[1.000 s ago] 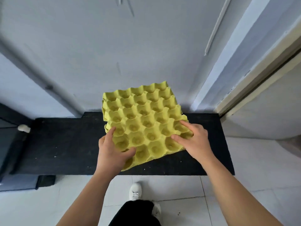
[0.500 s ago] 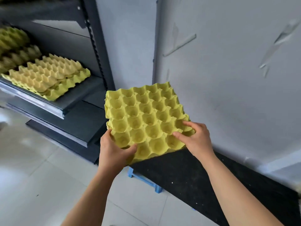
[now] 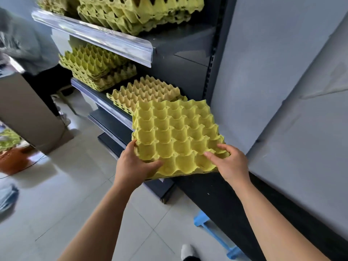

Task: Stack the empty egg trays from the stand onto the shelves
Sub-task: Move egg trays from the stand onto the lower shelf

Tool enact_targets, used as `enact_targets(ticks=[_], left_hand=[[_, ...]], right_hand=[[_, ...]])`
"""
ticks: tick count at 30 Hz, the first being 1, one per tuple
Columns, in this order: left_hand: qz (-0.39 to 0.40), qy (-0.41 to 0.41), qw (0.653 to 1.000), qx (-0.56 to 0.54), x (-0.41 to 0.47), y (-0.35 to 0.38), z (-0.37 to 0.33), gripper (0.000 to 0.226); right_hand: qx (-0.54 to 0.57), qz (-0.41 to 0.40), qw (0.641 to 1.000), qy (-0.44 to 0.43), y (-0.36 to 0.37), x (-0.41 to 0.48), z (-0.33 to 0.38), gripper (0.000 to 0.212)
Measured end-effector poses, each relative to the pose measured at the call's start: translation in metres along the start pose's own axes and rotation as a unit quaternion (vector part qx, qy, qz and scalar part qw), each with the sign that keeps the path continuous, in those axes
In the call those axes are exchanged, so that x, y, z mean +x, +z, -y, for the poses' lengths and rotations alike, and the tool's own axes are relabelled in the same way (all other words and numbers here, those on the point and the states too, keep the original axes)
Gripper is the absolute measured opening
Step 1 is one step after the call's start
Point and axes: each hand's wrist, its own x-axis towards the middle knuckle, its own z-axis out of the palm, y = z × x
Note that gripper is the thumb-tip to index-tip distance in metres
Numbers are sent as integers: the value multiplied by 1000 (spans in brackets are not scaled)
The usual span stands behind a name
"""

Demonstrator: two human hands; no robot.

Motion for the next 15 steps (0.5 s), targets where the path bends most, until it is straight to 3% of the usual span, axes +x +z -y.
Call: enact_targets(ticks=[4,15], left_hand=[[-7,-2,1000,-11,53,-16,13,89],[44,-62,990,-118,208,-46,44,109]], right_hand=[[7,1,1000,-7,43,37,24,62],[-3,-33,999,0,147,122,77,59]])
